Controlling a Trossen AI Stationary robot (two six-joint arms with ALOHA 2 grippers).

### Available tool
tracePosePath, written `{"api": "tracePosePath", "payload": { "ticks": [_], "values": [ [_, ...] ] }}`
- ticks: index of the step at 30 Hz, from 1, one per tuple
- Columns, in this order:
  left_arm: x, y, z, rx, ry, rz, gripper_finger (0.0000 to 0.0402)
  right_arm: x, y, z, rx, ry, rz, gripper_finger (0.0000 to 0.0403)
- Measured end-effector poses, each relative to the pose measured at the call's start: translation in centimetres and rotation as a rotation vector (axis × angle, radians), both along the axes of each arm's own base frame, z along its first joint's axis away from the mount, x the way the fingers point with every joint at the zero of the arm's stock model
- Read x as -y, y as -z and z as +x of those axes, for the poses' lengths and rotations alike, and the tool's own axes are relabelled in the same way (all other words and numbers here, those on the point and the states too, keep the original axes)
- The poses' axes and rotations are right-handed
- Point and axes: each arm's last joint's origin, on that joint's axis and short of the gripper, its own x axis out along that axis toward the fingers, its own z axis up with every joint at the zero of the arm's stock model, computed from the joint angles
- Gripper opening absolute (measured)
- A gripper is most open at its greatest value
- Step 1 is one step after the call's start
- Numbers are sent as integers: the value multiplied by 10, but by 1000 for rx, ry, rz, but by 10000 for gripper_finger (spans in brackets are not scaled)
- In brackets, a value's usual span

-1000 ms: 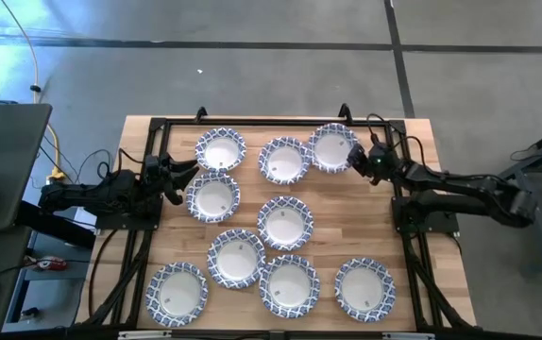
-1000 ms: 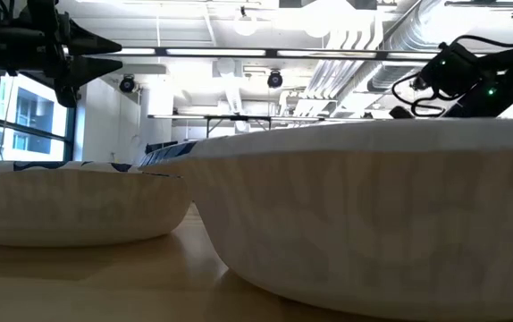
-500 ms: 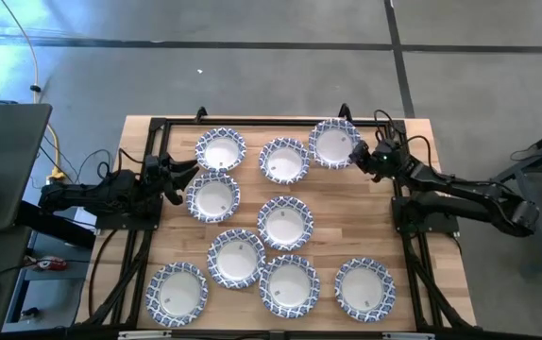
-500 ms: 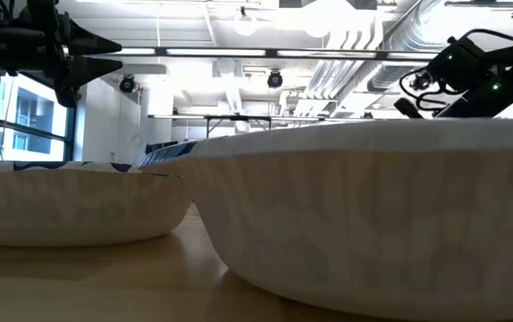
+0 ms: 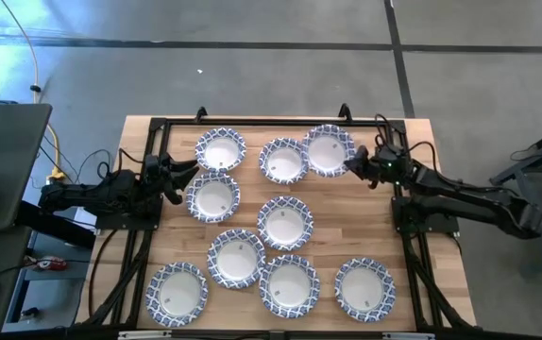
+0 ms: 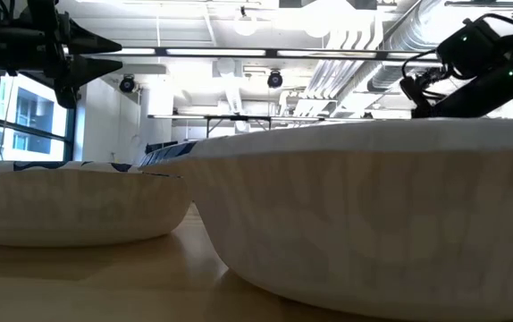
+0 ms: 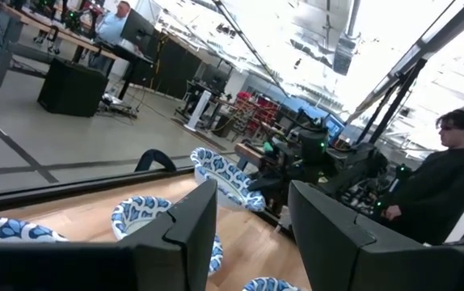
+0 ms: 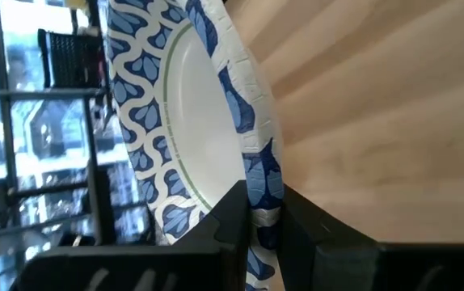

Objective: Nest bowls inside each other
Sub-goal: Stack the white patterned bowl on top of the other white patterned bowl

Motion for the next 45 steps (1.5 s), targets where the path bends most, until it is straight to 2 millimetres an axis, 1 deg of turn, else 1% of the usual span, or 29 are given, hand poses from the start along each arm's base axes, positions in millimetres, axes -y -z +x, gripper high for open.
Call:
{"api": "tracePosePath", "payload": {
  "ticks": [3,5,12,19,24,27,31,39,45],
  "values": [
    [0,0,0,1,0,-2,145,-5,-4,2,23,-28,4,34],
    [0,0,0,2,0,-2,145,-7,-10,5,36,-49,0,34],
    [0,0,0,6,1,-8,145,-13,-48,14,63,-121,-38,34],
    [0,0,0,18,6,-26,145,-20,-82,13,1,-153,-39,34],
    [0,0,0,19,16,-28,145,-26,-99,16,5,-197,-31,34],
    [0,0,0,26,19,-39,145,-30,-103,24,-8,-232,-7,34],
    [1,0,1,26,43,-37,145,-37,-105,40,-41,-296,29,34],
    [2,0,1,31,78,-41,145,-53,-101,74,-123,-417,79,34],
    [2,0,1,37,100,-51,145,-69,-94,94,-162,-487,114,34]
  ]
}}
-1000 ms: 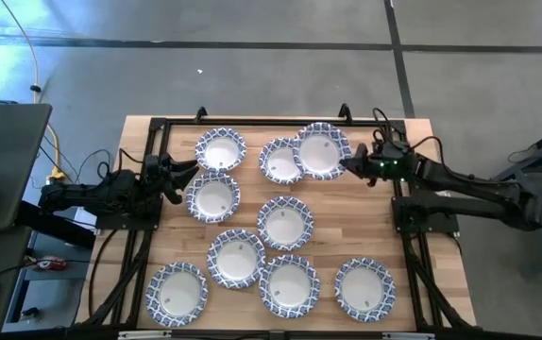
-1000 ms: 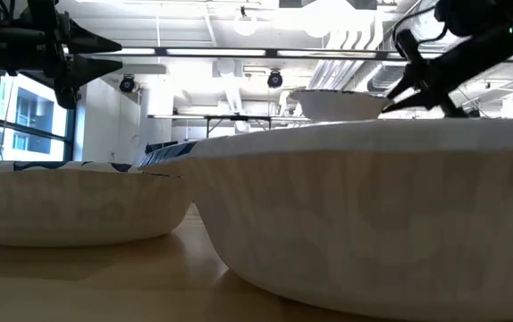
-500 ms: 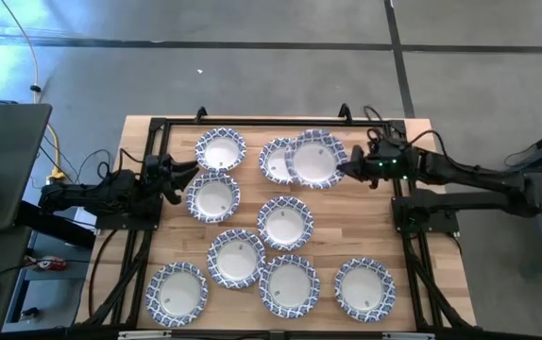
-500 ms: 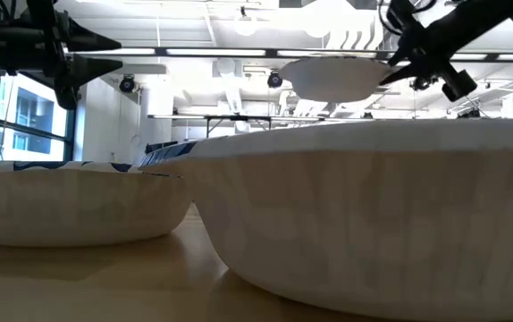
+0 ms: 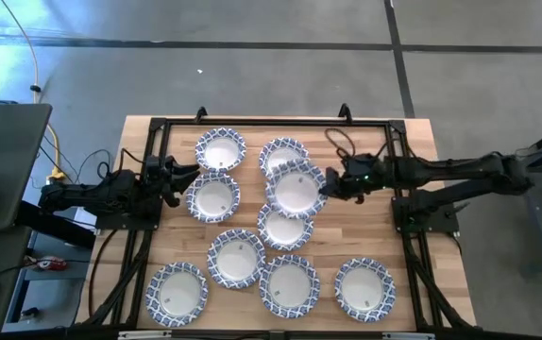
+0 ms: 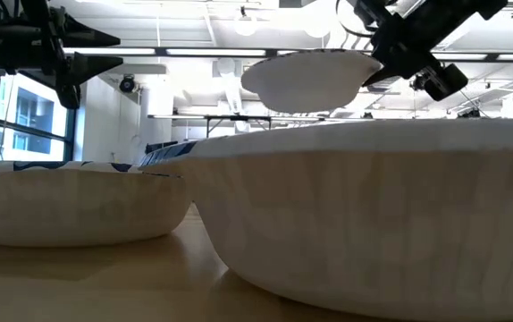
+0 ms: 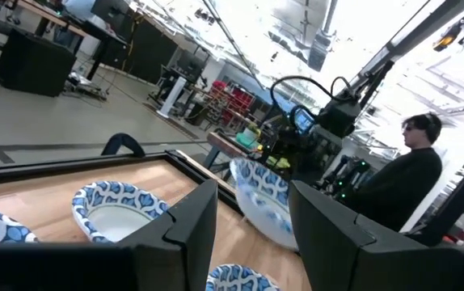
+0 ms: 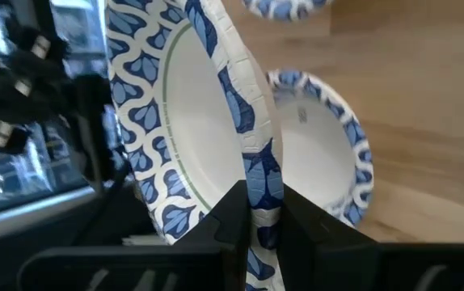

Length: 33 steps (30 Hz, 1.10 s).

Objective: Nest bowls inside each other
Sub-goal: Stack the white patterned bowl on top of the other white patterned bowl

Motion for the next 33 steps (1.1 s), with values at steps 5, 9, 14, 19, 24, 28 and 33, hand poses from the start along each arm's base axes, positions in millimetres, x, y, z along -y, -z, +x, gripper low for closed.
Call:
{"api": "tracePosePath", "payload": {
  "ticks": [5,9,14,19,24,28,33],
  "values": [
    [0,0,0,-3,3,5,145,-15,11,9,-57,-39,34,34],
    [0,0,0,-8,14,10,145,-24,19,16,-86,-49,30,34],
    [0,1,0,-18,13,17,145,-30,29,26,-106,-55,17,34],
    [0,1,0,-22,12,19,145,-31,43,35,-144,-58,13,34],
    [1,1,1,-23,21,20,145,-33,51,46,-131,-79,7,34],
    [1,1,1,-25,24,20,145,-33,58,50,-154,-89,8,36],
    [1,1,1,-25,38,22,145,-34,64,53,-169,-98,12,50]
  ]
}}
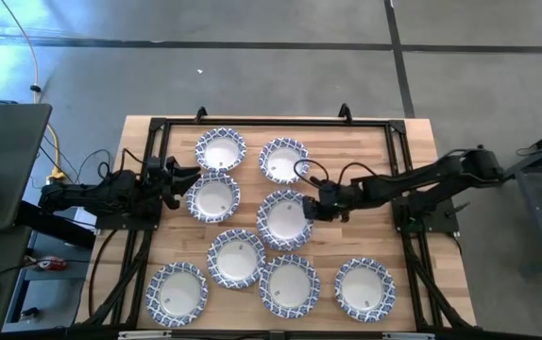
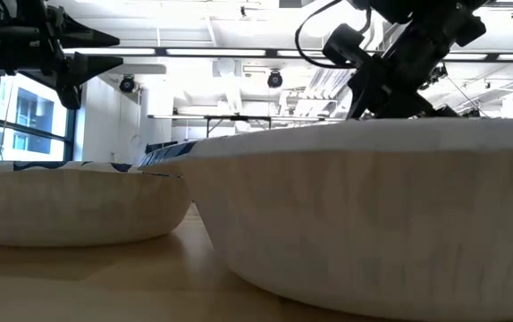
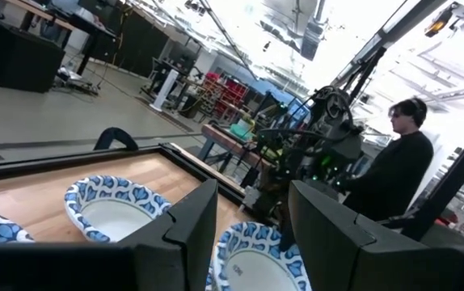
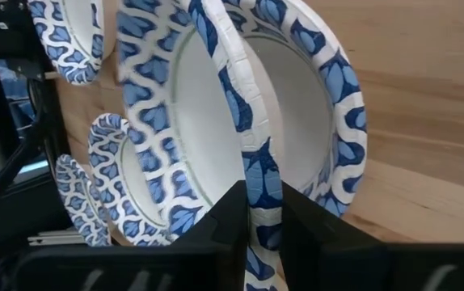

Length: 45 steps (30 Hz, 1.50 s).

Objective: Nest bowls inside each other
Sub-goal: Stack the white patterned bowl on top of the other white patterned bowl, then stack the white patterned bowl on top of the other white patterned bowls

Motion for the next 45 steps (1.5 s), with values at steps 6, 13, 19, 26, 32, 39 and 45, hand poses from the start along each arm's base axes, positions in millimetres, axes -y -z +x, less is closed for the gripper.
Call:
{"api": "tracePosePath", "payload": {
  "ticks": [6,13,19,26,32,39,45],
  "values": [
    [0,0,0,0,2,0,145,0,4,2,-15,0,-2,53],
    [0,0,0,0,8,1,145,0,5,1,-23,1,6,53],
    [0,0,0,0,7,1,145,0,1,-6,-50,-6,6,53],
    [0,0,0,-1,6,1,145,2,-11,-18,-58,-7,-27,100],
    [0,0,0,0,2,0,145,4,-9,-21,-92,2,-36,178],
    [0,0,0,0,-1,0,145,4,-7,-24,-127,-29,-48,208],
    [0,0,0,1,-1,-1,145,12,-11,-23,-87,-21,-147,208]
  ]
}}
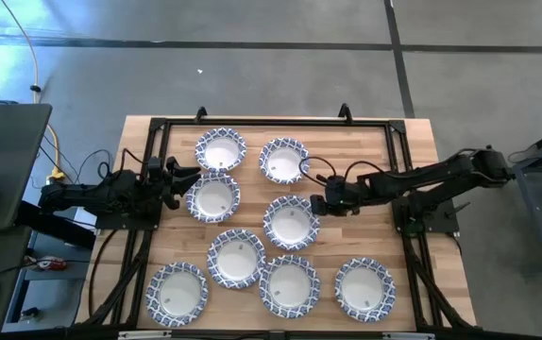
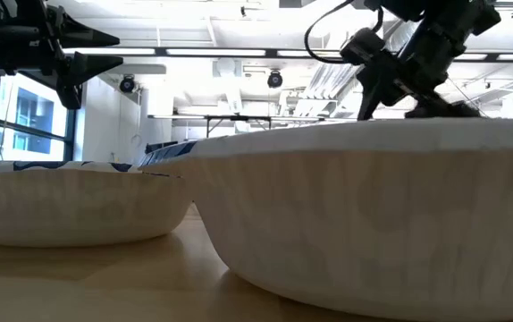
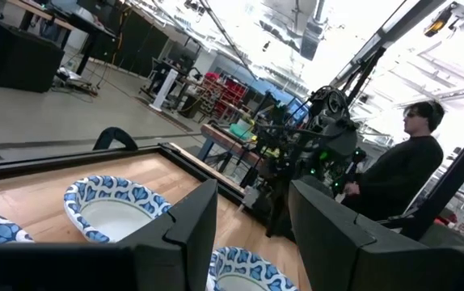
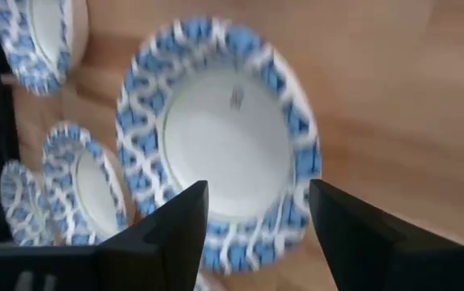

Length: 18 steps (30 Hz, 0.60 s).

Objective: Nest bowls inside each other
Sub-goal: Stack the white patterned bowl on top of the other white patterned bowls

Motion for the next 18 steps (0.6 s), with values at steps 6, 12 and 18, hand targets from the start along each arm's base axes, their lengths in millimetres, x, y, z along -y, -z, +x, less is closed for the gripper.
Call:
{"api": "tracePosePath", "payload": {
  "ticks": [6,12,18],
  "values": [
    [0,0,0,10,-11,-11,145,32,-3,-1,9,64,-103,208],
    [0,0,0,16,-14,-25,145,73,-6,-3,46,136,-113,208],
    [-1,4,0,-12,-23,-69,145,106,-9,-10,94,183,-117,208]
  ]
}}
